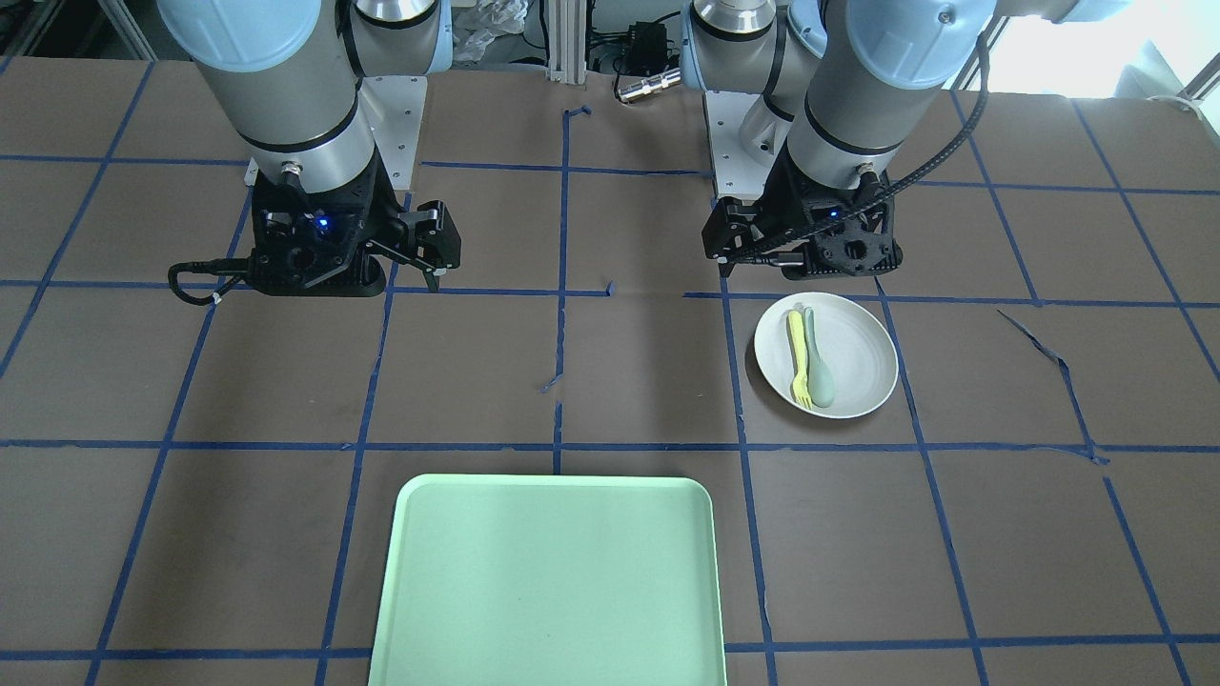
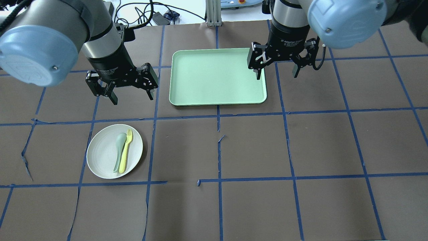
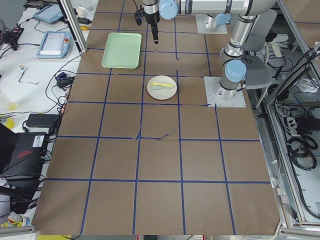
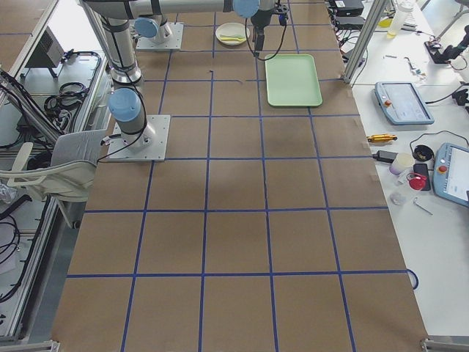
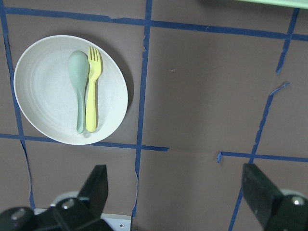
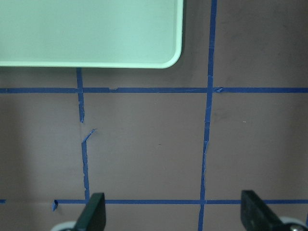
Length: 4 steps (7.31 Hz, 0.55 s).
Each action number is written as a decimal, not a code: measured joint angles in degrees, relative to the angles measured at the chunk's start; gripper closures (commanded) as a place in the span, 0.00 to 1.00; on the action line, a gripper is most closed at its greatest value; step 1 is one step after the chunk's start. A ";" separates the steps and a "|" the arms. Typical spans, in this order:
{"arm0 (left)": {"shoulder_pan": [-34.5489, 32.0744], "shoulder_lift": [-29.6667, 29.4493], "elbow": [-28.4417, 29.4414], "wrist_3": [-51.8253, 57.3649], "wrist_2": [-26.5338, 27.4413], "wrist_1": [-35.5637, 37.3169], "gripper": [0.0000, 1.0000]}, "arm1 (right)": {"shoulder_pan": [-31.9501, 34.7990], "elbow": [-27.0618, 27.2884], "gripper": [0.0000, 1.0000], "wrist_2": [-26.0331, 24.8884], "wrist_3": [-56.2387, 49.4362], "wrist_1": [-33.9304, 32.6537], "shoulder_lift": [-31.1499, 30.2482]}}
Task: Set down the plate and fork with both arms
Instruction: 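Move the left gripper toward the white plate while the right gripper waits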
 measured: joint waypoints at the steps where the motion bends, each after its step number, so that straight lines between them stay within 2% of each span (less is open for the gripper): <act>1: 0.01 -0.38 -0.23 0.04 -0.07 1.41 0.00 | -0.07 0.12 0.00 -0.14 -0.06 -0.10 0.20; 4: 0.32 -0.91 -0.53 -0.16 -0.21 2.88 0.00 | -0.18 0.51 0.00 -0.13 -0.44 -0.30 0.59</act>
